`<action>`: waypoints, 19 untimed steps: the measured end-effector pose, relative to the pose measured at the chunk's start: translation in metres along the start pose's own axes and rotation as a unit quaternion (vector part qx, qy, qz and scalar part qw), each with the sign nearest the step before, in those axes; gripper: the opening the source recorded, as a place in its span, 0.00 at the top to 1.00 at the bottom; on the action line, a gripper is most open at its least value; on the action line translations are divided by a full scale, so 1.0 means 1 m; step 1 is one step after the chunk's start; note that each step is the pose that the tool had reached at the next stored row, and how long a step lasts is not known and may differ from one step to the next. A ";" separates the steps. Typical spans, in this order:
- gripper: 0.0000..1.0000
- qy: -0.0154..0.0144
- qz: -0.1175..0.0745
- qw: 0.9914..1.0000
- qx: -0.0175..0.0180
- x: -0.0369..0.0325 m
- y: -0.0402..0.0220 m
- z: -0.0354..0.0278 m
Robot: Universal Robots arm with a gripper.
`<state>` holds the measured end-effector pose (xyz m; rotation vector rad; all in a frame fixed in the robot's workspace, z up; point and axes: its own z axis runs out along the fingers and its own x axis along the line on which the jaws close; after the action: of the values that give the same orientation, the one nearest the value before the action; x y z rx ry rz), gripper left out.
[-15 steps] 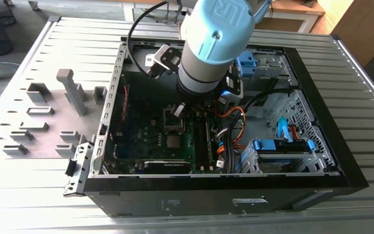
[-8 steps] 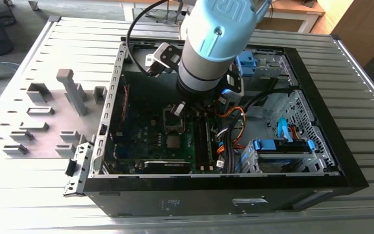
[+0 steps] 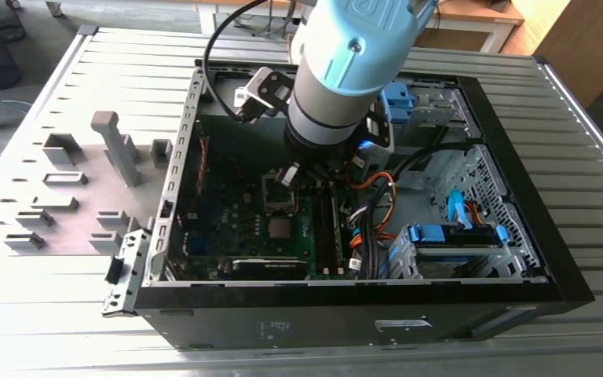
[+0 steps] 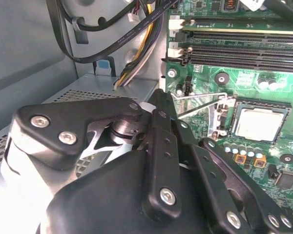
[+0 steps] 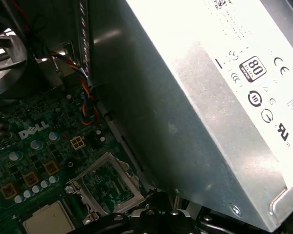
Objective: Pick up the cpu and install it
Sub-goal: 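Close the cpu cover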
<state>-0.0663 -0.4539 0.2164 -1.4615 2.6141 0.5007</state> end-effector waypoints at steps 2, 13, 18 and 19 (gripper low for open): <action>0.89 0.001 -0.003 1.000 -0.001 -0.0001 0.0001 -0.0009; 0.89 0.011 -0.013 1.000 0.001 -0.0001 0.0003 -0.0039; 0.89 0.018 -0.016 1.000 0.004 -0.0002 0.0005 -0.0052; 0.89 0.018 -0.016 1.000 0.004 -0.0002 0.0006 -0.0055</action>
<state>-0.0663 -0.4553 0.2218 -1.5230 2.6119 0.4641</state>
